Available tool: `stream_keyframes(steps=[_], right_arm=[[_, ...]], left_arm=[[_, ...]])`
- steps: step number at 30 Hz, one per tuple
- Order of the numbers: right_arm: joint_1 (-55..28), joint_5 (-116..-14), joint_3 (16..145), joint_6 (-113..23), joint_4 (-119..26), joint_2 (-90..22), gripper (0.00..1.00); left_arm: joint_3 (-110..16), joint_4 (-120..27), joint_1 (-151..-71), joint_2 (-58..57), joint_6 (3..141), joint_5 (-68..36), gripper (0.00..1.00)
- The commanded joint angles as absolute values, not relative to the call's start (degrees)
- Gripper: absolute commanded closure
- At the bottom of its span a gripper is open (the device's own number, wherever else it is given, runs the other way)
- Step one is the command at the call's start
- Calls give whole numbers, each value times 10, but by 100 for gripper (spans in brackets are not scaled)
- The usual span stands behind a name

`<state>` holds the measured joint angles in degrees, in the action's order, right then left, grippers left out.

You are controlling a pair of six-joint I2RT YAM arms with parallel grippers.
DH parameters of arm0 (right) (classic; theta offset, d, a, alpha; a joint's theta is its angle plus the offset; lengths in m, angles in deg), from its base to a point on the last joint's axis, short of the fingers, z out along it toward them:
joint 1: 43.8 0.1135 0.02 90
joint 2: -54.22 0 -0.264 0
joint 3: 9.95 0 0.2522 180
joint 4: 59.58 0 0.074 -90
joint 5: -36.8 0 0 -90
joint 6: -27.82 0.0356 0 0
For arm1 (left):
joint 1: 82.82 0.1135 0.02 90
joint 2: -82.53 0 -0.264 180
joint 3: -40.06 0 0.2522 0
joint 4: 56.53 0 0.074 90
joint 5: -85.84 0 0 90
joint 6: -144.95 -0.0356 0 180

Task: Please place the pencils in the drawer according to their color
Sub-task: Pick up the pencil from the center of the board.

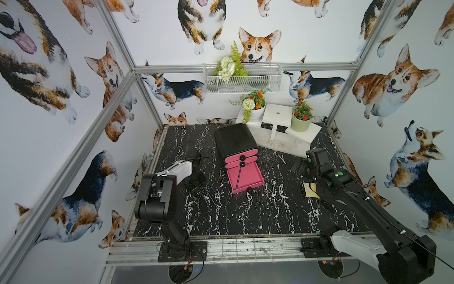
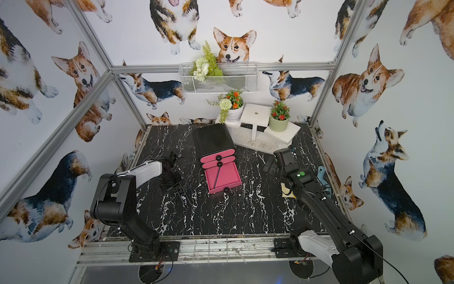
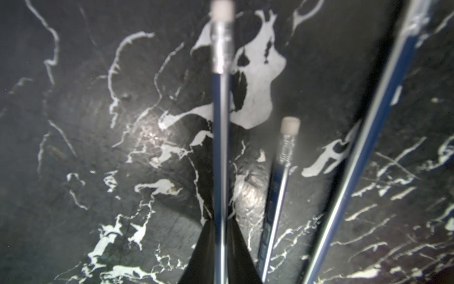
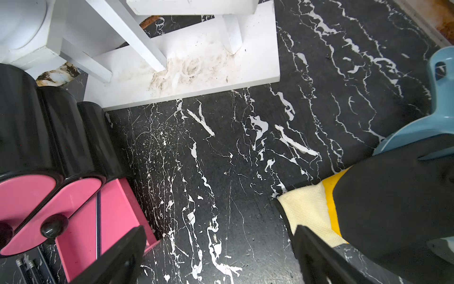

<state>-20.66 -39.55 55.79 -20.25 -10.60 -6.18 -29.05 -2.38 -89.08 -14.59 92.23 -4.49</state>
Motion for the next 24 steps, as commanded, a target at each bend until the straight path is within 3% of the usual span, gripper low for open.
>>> stream_keyframes(steps=[1,5,14,24], right_arm=[[-208,-384,570,-220,-84,-60,0],[-207,-390,579,-221,-81,-68,0],[-208,-357,619,-222,-18,-94,1],[-207,-368,641,-236,1,-122,0]], left_arm=[[-283,-2,-890,-146,891,-37,94],[-279,-17,-890,-153,863,-42,100],[-264,-40,-889,-148,842,-56,100],[-254,-12,-890,-56,841,-27,100]])
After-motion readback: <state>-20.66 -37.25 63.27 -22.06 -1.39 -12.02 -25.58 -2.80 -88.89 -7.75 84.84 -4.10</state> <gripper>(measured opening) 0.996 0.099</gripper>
